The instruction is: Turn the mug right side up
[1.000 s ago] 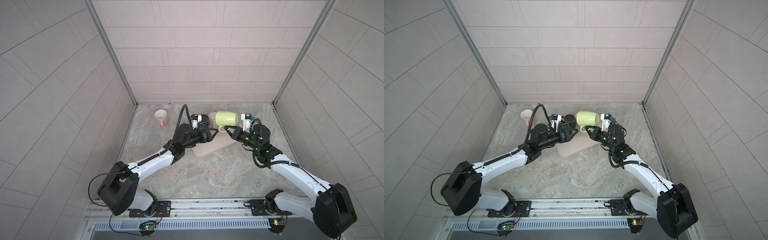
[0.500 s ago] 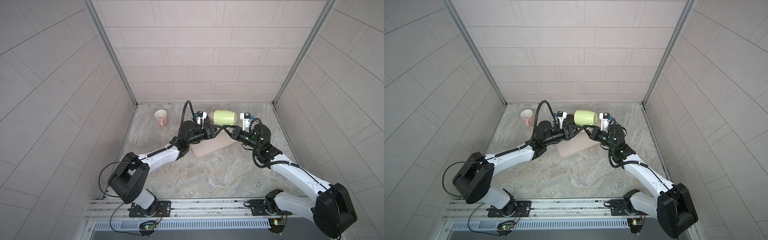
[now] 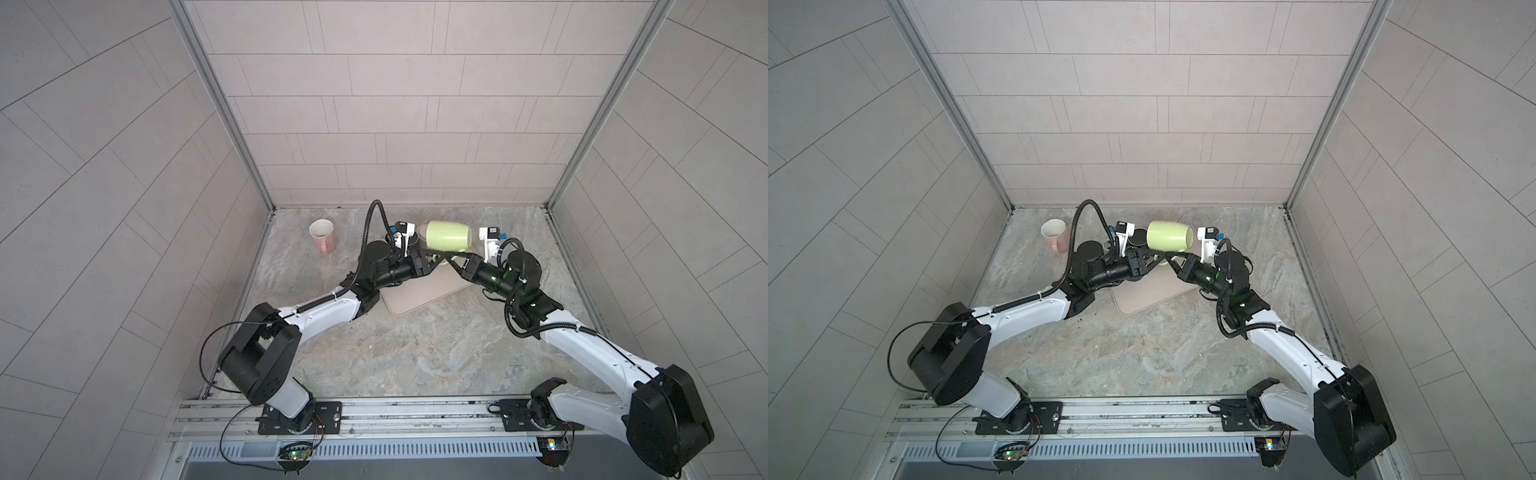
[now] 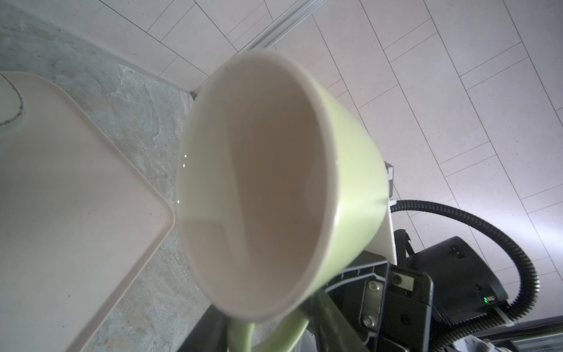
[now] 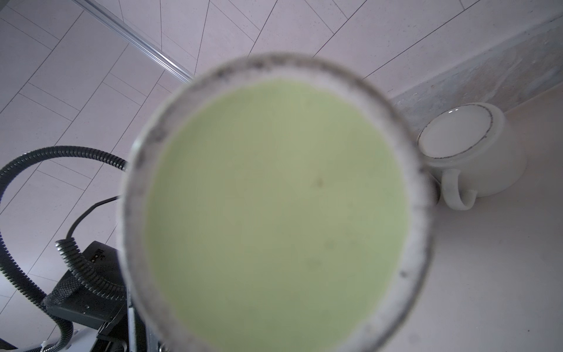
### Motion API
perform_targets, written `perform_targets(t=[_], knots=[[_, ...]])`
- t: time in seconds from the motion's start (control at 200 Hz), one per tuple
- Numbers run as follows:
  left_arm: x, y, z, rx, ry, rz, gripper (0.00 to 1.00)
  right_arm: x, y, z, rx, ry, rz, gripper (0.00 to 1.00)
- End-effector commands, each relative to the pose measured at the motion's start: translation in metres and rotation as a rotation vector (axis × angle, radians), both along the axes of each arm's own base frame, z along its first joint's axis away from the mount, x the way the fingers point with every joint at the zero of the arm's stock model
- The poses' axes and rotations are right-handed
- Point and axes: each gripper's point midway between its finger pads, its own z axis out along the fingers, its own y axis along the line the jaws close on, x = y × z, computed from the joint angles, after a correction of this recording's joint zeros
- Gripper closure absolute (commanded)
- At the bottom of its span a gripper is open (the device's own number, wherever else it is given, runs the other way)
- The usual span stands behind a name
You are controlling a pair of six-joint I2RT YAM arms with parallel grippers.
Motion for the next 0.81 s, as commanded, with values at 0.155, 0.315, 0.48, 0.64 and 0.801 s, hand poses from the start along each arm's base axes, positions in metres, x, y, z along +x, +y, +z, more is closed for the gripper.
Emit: perform_targets(t=[0.155,0.315,0.48,0.64,0.801], knots=[[-0.005,-0.004,0.029,-0.069,-0.072,-0.026,0.61,0.0,0.005,0.034,0.057,-0.131,0.023,1.0],[-0.006,-0.003,0.035,-0.096,-0.084,-0.028,0.64,0.001,0.005,0.029,0.027,-0.12,0.02,1.0],[-0.008,-0.006,0.038,-0.109,-0.09,-0.049,0.67,0.001,0.006,0.025,0.0,-0.121,0.029,1.0],[-0.009,-0.006,0.04,-0.11,-0.096,-0.054,0.69,0.002,0.009,0.021,-0.019,-0.115,0.048,1.0],[-0.01,-0.008,0.042,-0.103,-0.105,-0.059,0.7,0.004,0.013,0.017,-0.019,-0.104,0.061,1.0]])
